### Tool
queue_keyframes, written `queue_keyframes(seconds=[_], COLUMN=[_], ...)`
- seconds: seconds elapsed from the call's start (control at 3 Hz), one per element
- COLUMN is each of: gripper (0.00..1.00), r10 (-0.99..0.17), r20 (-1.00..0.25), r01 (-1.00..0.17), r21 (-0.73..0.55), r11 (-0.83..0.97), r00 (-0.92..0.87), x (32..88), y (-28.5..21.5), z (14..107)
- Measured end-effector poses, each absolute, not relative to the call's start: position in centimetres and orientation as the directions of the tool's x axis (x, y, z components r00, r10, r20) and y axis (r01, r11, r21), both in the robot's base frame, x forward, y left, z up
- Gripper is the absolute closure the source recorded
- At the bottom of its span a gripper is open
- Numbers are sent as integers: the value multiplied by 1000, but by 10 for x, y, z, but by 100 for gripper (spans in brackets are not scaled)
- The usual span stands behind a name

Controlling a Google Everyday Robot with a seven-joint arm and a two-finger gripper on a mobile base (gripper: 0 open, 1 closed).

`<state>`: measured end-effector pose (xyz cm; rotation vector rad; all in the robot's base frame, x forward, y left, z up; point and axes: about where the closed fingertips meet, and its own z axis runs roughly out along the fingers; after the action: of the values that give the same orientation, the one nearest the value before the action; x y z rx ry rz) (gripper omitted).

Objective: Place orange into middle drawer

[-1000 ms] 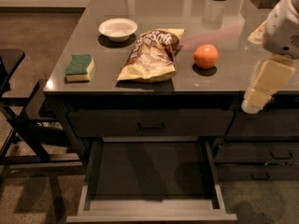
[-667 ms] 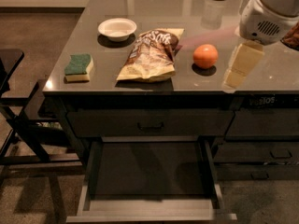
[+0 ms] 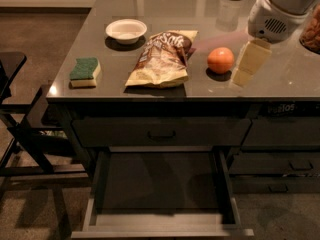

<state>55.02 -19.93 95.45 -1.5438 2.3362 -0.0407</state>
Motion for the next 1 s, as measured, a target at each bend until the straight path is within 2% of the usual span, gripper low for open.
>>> queue_keyframes(seconds=[1.0], gripper=[0], r10=[-857], r20=[-270], r01=[-846], r21=[-198], r11=[495], r00=[-438], x=[635], y=[-206], z=[932])
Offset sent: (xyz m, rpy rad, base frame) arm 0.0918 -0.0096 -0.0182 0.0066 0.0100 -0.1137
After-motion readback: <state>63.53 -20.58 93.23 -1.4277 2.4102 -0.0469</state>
